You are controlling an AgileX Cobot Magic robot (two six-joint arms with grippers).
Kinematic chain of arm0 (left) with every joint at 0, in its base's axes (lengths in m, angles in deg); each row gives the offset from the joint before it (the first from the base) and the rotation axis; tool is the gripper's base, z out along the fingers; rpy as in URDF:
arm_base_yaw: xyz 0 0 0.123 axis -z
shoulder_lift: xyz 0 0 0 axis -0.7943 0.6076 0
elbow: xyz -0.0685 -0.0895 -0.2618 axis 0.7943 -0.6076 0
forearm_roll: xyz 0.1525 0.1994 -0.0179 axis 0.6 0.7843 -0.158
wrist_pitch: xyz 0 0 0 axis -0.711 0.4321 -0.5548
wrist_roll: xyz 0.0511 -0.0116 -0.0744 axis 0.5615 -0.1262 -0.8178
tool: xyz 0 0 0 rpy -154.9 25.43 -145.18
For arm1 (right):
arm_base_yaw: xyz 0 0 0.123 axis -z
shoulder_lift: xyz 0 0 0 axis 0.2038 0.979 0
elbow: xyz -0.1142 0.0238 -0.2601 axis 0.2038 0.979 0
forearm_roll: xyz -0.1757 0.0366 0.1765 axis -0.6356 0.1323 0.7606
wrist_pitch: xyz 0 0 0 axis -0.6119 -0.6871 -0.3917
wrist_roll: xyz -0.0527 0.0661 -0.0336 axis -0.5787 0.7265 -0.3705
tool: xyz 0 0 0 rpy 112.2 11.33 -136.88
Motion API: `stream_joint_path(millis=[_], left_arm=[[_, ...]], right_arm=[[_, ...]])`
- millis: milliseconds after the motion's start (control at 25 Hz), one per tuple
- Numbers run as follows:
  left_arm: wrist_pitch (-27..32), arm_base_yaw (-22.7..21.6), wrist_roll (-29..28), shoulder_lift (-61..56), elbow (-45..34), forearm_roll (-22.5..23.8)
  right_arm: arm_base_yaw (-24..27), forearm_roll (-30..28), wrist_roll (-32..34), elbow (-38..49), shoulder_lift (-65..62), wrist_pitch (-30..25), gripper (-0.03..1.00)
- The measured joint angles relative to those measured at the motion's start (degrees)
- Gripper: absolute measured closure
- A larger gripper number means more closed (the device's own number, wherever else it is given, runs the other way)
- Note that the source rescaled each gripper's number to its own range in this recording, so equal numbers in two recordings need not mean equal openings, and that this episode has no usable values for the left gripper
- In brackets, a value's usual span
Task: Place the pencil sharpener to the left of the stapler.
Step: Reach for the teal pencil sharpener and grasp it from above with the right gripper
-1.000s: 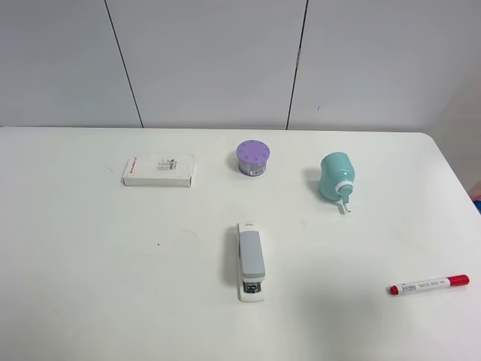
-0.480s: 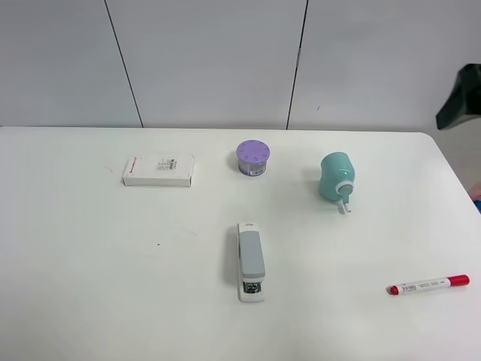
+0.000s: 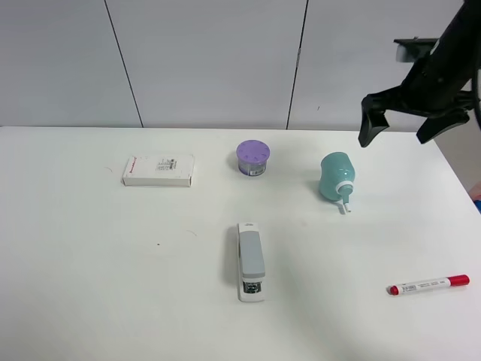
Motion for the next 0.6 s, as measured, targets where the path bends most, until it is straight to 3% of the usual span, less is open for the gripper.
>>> stream_joint_path(millis=[160, 600], left_arm=[[0.00, 0.00, 0.00, 0.00, 0.00, 0.00], [0.00, 0.00, 0.00, 0.00, 0.00, 0.00]], right_arm=[[-0.18, 0.30, 0.00, 0.00, 4.36, 0.08, -0.03], [-0.65, 0.44, -0.31, -0.02, 10.45, 7.49, -0.03]])
